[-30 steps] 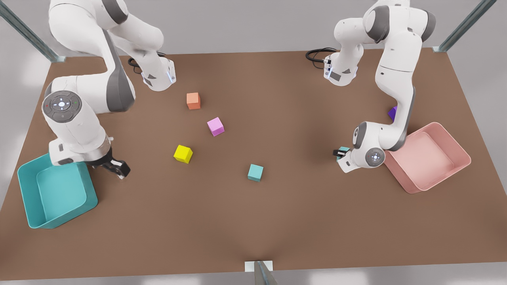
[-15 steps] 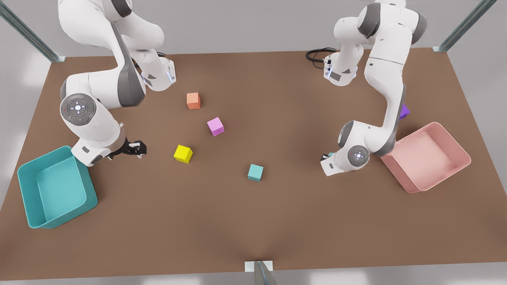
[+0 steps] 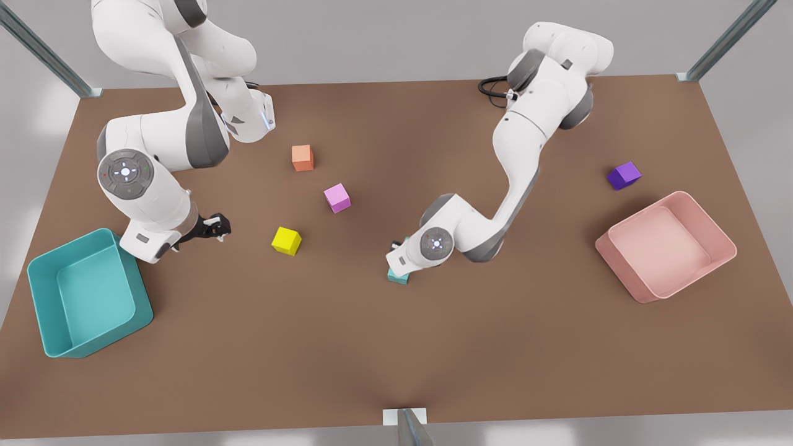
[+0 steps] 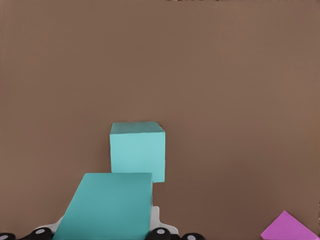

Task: Stack the two blue cubes on top of each other

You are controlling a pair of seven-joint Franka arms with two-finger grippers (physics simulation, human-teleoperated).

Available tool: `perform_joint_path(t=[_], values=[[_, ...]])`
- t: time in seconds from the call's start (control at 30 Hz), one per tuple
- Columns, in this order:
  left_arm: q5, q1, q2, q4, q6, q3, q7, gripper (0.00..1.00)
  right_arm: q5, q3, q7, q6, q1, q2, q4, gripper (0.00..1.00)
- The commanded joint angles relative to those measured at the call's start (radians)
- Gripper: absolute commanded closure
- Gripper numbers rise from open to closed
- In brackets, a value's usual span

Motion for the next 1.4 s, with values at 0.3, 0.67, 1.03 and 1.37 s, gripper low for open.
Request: perform_joint_path(t=[0.3,0.67,1.03,1.37], values=[[-0.006,-0.011,0.053,0.067,0.091,0.001,-0.410,0.38,0.001,0.000,-0.137,-0.006,0.000,0.001,0.000,0.00],[-0.008,-0.012,0.061,0.064,0.105,0.000,-0.412,0.37,0.001,0.000,-0.137,-0.011,0.000,0.007,0.002,0.00],[-0.008,-0.015,0.055,0.068,0.069,0.000,-0.412,0.00,0.001,0.000,-0.138,-0.011,0.000,0.007,0.002,0.00],[0.064,0.386,-0.286,0.071,-0.717,-0.005,0.208,0.00,0.008,-0.004,-0.096,-0.014,-0.008,0.007,0.009,0.00]])
